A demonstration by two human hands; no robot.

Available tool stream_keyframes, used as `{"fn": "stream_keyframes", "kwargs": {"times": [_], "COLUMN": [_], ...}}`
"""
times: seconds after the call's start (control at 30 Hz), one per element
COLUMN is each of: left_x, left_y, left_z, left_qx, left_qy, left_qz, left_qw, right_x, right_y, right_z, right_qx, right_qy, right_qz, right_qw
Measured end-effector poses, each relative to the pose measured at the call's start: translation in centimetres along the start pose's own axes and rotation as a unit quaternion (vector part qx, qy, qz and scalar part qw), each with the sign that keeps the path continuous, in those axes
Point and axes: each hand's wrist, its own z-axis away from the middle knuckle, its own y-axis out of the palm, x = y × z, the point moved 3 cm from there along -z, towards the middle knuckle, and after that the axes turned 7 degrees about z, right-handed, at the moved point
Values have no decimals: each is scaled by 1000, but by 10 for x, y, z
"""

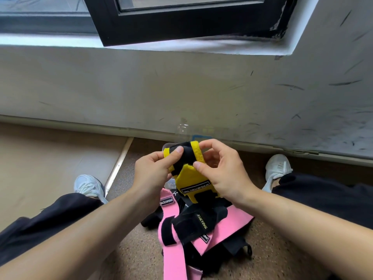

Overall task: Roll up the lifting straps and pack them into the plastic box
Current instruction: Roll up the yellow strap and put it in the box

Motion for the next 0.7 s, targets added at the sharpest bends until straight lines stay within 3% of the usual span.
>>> {"fn": "stream_keyframes", "kwargs": {"times": [0.3, 0.47, 0.7], "left_x": [2, 2, 4], "left_y": [9, 11, 7], "left_z": [17, 20, 14], "left_qx": [58, 88, 49], "left_qy": [20, 56, 33], "left_qz": [15, -42, -64], "left_qw": [998, 994, 996], "right_x": [2, -1, -2], "right_y": [-1, -6, -5], "right_z": [-1, -5, -5], "right_qx": [-62, -64, -59], "right_qy": [64, 80, 47], "right_qz": [-47, -83, -52], "right_qw": [995, 991, 996]}}
